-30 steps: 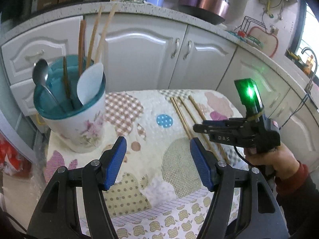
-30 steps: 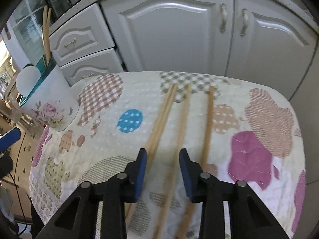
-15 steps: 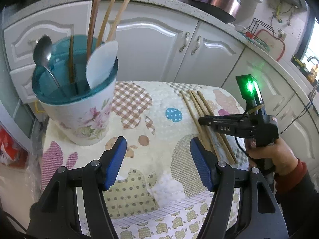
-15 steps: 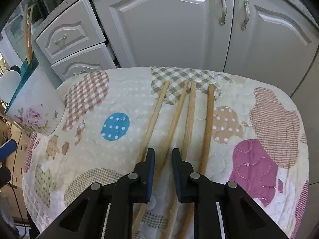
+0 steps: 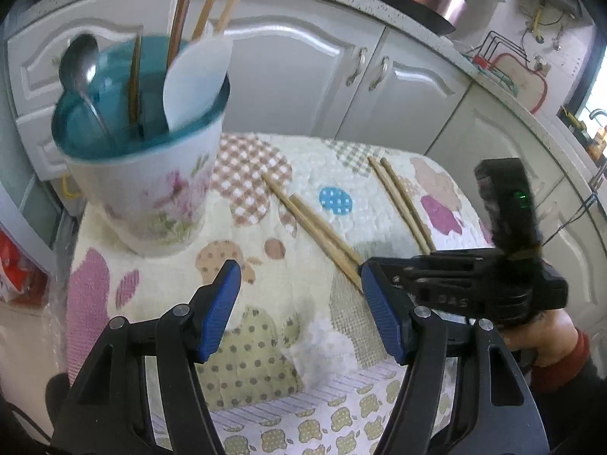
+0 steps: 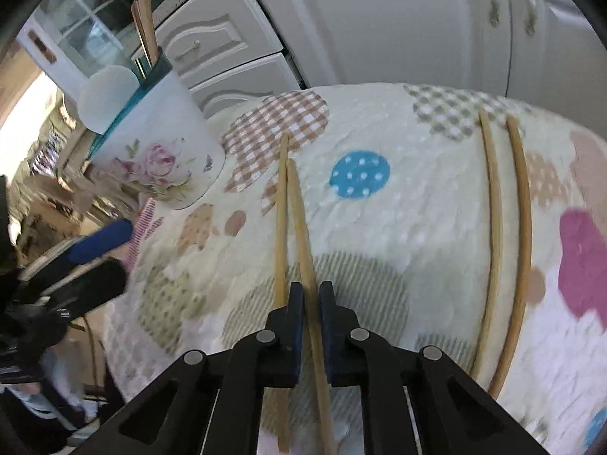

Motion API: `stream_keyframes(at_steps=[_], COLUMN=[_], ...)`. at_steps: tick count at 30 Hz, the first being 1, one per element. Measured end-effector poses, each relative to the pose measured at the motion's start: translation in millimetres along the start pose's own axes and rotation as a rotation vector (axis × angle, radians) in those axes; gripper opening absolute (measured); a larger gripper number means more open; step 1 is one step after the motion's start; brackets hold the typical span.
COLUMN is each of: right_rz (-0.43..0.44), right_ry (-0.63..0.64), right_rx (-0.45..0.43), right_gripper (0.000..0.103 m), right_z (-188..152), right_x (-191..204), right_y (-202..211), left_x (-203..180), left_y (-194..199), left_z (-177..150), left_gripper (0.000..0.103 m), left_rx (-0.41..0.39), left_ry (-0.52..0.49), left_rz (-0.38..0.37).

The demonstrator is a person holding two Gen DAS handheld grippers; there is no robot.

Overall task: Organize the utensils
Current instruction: 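Grasp a chopstick with the right gripper while the left gripper grasps another chopstick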

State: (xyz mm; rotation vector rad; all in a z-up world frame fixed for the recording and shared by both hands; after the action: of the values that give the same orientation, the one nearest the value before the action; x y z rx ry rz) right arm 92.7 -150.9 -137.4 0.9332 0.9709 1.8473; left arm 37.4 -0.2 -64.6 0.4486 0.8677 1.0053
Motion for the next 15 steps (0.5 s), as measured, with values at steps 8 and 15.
stream_keyframes(at_steps=[8,15], right_rz=[-0.108,-0.100], right_ry=[-0.078,-0.120], right_rx=[-0.014,-0.058], right_gripper=[0.008,0.032], right_z=[-10.5,-1.7], right_x=[-32.9,-48.5], right_y=[15.6,31.0], left_x=[9.7,7.4], left_y=[-21.7,-61.5], left_z=[-3.1,18.4], left_gripper=[0.066,0.064], left_rx=[0.022,-0.010], left_ry=[0.095,0.157], left_rz=[-0.043,-0.021])
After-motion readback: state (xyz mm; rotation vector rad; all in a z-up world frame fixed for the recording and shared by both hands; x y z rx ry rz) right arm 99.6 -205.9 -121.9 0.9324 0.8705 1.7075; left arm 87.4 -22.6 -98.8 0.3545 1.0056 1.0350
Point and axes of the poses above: each gripper's, at about its wrist camera, not at the fingertips, and y roughly against the way its jaws point, x to its left, z to its top, the point moved 5 cm from there along -y, roughly the way its jaws point, and after that the axes turned 10 degrees about -z, right-handed, at the moved point
